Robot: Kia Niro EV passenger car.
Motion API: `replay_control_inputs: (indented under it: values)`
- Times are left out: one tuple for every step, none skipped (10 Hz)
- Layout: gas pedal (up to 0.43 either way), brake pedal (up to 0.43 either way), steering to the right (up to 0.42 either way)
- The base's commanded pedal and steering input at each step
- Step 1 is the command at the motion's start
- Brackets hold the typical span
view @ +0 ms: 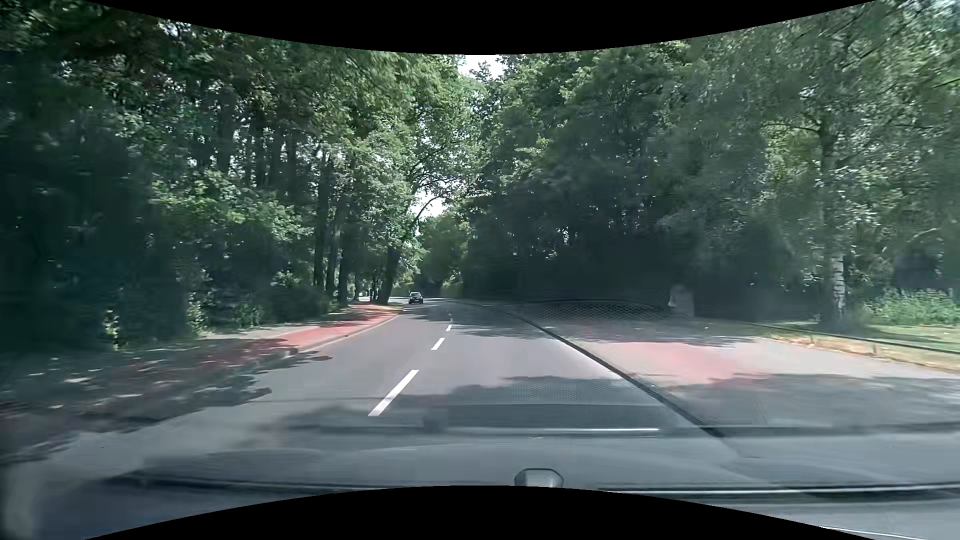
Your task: Follow the waypoints while adhering to traffic rules and regulations
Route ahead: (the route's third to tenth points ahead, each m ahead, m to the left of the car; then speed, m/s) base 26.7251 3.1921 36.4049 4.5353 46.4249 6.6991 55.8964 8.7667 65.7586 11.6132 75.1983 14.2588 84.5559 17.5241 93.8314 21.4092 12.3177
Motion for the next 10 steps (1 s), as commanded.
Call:
replay_control_inputs:
  values:
    - [0.15,0.018,-0.018]
    - [0.15,0.018,-0.019]
    - [0.15,0.018,-0.019]
    - [0.15,0.018,-0.019]
    - [0.157,0.018,-0.019]
    - [0.157,0.018,-0.019]
    - [0.157,0.018,-0.02]
    - [0.157,0.018,-0.022]
    - [0.157,0.018,-0.022]
    - [0.157,0.018,-0.022]
